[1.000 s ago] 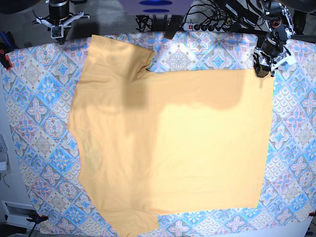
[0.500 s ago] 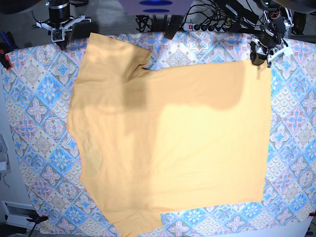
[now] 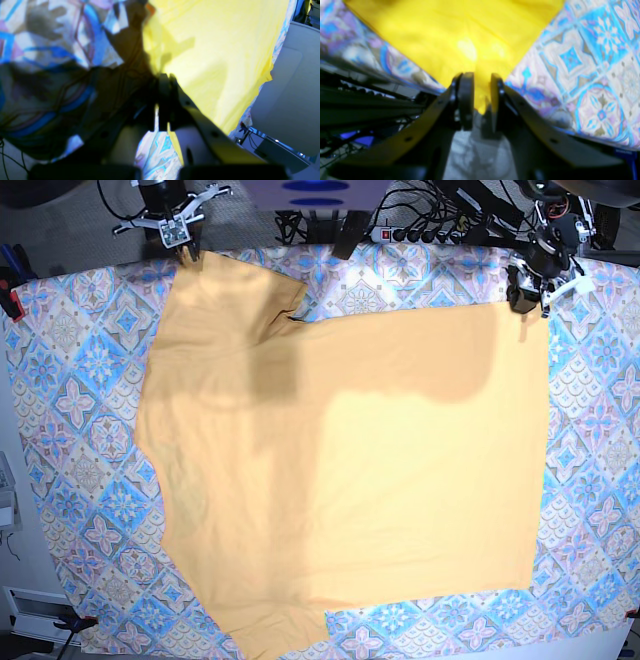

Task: Fold the T-shirt properly
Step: 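Lower the right gripper onto the shirt corner nearest it and grasp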

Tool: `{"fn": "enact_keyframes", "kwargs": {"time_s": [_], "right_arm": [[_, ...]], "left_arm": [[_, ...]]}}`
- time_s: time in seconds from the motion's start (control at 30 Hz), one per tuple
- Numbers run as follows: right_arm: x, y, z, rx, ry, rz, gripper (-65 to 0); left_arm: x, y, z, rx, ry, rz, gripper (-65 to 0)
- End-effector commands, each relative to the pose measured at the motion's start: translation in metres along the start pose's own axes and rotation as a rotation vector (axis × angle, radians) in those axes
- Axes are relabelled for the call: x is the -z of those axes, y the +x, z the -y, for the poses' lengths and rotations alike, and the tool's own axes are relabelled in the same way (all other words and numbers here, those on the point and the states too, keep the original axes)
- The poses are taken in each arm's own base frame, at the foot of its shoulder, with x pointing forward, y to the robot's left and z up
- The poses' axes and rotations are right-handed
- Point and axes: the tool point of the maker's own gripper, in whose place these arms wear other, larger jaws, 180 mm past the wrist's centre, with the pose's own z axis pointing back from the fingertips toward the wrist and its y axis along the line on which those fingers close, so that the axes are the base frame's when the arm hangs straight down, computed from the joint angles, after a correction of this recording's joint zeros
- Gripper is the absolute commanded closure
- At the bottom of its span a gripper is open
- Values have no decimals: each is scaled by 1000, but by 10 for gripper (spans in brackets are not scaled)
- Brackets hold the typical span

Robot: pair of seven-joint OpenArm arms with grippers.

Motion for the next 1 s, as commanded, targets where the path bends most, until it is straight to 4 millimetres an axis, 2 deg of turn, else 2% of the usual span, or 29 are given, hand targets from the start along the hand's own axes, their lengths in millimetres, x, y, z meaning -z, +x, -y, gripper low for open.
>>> {"fn": "enact_keyframes", "kwargs": {"time_s": [0.0,0.17,0.83,0.97], "right_arm": [[-3,1,-1,-5,6,-3,-147],[-2,-10,-1,-5,6,-66,-174],[-2,-22,1,-5,0,-107,-175],[2,-17,5,108,-18,-92,-175]], "left_arm": [[-2,7,7,17,-21,7,0],[-2,7,7,17,-21,7,0],[-2,6,8,17,-22,6,0],[-2,6,8,17,-22,6,0]]}}
